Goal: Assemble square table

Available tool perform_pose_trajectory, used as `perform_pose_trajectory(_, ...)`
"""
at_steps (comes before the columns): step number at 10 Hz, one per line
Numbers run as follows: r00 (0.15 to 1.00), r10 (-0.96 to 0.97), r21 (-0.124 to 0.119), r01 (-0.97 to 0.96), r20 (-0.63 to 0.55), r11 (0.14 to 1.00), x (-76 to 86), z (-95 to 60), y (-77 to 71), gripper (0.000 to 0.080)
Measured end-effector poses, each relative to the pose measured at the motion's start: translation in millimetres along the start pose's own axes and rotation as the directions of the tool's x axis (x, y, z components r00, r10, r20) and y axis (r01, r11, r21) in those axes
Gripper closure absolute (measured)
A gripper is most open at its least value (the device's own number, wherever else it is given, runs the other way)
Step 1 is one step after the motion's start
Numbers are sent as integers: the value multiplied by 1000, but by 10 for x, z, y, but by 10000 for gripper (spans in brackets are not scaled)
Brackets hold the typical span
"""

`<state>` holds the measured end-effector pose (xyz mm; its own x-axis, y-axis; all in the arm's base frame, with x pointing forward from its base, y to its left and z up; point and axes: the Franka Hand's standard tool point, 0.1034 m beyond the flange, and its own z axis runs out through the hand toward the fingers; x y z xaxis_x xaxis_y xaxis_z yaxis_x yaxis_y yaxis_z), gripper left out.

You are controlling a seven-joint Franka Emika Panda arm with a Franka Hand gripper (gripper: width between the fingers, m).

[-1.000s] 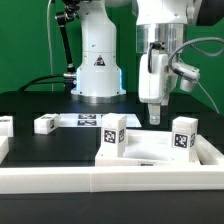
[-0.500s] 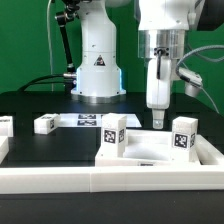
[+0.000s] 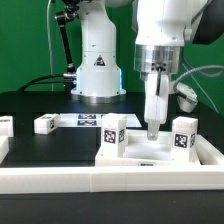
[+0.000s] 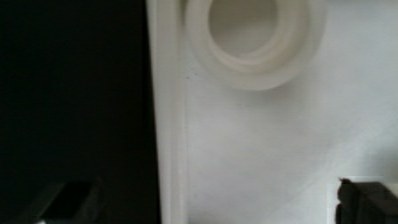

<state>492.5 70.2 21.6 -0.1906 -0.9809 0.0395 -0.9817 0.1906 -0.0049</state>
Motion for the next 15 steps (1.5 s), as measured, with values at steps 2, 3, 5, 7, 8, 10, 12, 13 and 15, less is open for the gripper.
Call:
perform_pose_trajectory(2,1000,-1,-11,1,-17,1000,34,97,54,150)
perform_pose_trajectory(3,1000,-8,-16,8,-24,1000,21,135,84,150)
perform_pose_trajectory(5,1000,-13,-20,12,-29,1000,16,161,103,150)
perform_pose_trajectory(7,999,-13,-18,12,-29,1000,30,153,92,289)
perform_pose_trajectory(8,999,-13,-19,13,-30,1000,29,157,95,440)
perform_pose_trajectory(10,999,-13,-20,13,-30,1000,31,160,99,709)
perform_pose_trajectory(12,999,-13,-18,12,-30,1000,33,158,94,749)
perform_pose_trajectory(13,999,-13,-18,12,-30,1000,33,158,93,749)
perform_pose_trajectory(15,999,-13,-18,12,-30,1000,33,158,93,749)
